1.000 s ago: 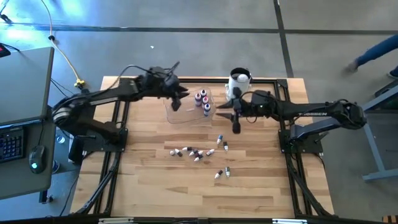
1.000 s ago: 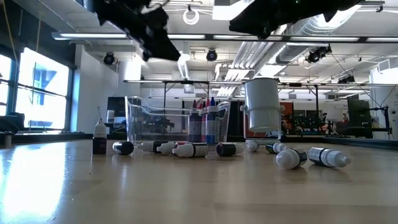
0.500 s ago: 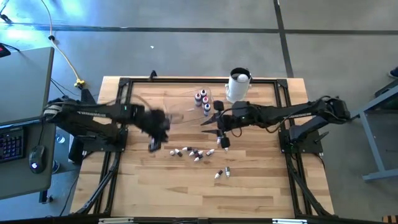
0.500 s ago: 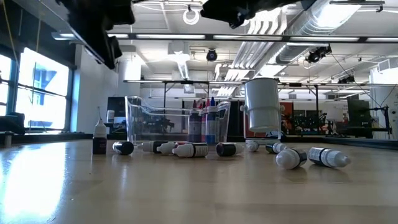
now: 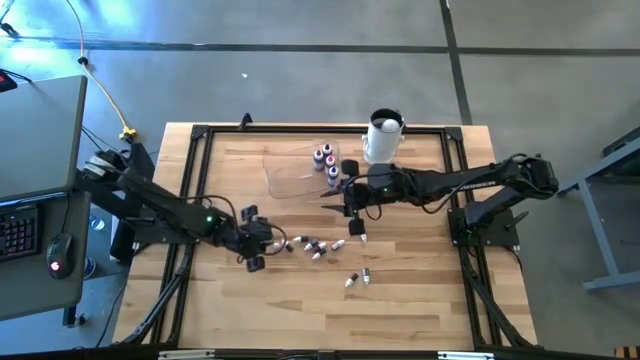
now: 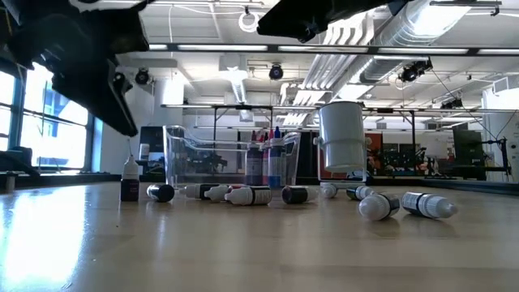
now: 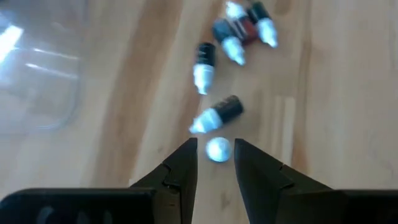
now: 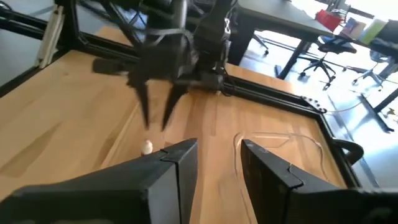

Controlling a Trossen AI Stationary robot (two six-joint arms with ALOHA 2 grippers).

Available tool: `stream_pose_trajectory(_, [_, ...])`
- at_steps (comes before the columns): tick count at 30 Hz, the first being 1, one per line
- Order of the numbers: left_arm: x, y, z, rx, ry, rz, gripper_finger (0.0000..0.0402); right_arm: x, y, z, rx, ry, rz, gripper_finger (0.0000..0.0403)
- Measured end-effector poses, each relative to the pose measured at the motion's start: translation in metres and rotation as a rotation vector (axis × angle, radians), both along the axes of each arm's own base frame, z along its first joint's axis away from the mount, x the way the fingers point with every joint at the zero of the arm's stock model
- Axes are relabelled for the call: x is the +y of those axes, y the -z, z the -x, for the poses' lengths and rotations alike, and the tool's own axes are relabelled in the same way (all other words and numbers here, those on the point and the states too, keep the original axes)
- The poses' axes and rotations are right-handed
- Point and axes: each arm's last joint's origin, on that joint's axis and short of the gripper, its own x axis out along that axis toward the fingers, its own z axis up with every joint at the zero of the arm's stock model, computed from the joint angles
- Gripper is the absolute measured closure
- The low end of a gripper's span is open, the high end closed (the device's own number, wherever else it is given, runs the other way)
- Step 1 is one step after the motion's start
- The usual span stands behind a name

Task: Pick & Place food coloring
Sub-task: Put the small purple food coloring bottle into the transparent container

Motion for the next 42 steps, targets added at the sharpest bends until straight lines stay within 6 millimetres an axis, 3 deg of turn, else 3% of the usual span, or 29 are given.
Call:
stream_pose_trajectory(18, [-0.009, 0.044, -0.019, 0.086, 0.0, -0.006, 0.03, 0.0, -0.002, 0.0, -0.018, 0.0, 0.013, 0.0288])
stream_pose_trajectory(42, [-0.01, 0.044, -0.024, 0.029, -0.033, -0.038, 0.03, 0.0, -0.006, -0.001, -0.066, -0.018, 0.073, 0.0288])
